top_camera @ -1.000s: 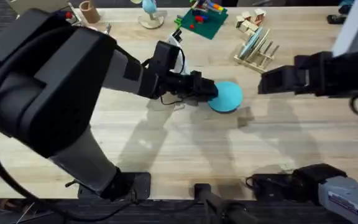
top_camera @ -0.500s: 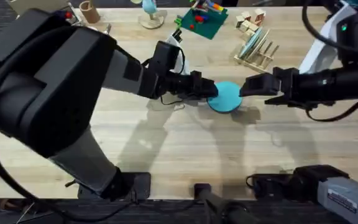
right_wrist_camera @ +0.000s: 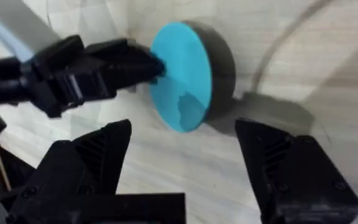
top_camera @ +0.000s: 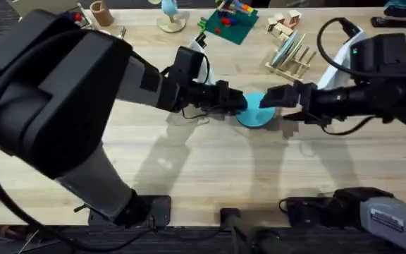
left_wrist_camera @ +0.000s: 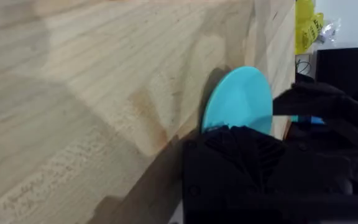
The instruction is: Pick up the plates from the table one by one and place each into a slot on the dish rack.
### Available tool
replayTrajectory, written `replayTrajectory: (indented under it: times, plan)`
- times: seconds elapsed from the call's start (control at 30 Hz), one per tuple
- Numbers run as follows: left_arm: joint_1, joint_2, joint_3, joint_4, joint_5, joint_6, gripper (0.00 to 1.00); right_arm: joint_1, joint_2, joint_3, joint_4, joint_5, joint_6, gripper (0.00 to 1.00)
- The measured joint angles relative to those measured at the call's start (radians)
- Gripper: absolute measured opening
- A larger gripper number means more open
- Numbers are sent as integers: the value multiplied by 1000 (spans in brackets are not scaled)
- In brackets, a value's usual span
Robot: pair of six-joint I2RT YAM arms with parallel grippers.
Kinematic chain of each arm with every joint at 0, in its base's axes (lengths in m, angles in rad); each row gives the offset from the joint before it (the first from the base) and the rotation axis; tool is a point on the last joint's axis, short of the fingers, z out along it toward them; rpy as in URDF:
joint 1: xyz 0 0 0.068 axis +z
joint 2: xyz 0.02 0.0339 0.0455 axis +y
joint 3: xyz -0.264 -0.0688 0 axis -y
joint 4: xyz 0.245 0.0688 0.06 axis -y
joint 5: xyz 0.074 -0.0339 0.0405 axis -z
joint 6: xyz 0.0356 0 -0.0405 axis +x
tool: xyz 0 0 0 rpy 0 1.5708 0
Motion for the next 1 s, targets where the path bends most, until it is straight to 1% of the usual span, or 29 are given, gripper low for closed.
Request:
replayTrajectory:
  times: [0.1,0.17,0.23,0.37,0.47,0.5,0.53,0.57,0.6,0.63,0.7,0.87,1.0]
  plan:
    - [0,0,0,0,0,0,41,0,56,0,52,-6,19,995]
    - [0,0,0,0,0,0,40,5,188,0,189,-80,53,984]
    - [0,0,0,0,0,0,40,13,209,0,199,-90,60,943]
    - [0,0,0,0,0,0,40,33,231,0,202,-100,68,647]
    - [0,0,0,0,0,0,40,39,231,0,202,-100,75,467]
    - [0,0,0,0,0,0,40,39,231,0,202,-101,76,387]
    - [0,0,0,0,0,0,40,39,231,0,202,-100,76,329]
    - [0,0,0,0,0,0,40,39,231,0,201,-99,75,237]
    - [1,0,0,0,0,0,40,39,231,0,197,-95,76,122]
    - [3,0,0,0,2,0,40,35,231,0,195,-104,81,58]
    - [8,0,0,0,7,0,41,33,229,0,202,-117,81,38]
    - [10,0,0,0,14,0,41,33,229,0,202,-123,82,35]
    - [11,1,0,0,15,-16,41,33,229,0,201,-126,81,28]
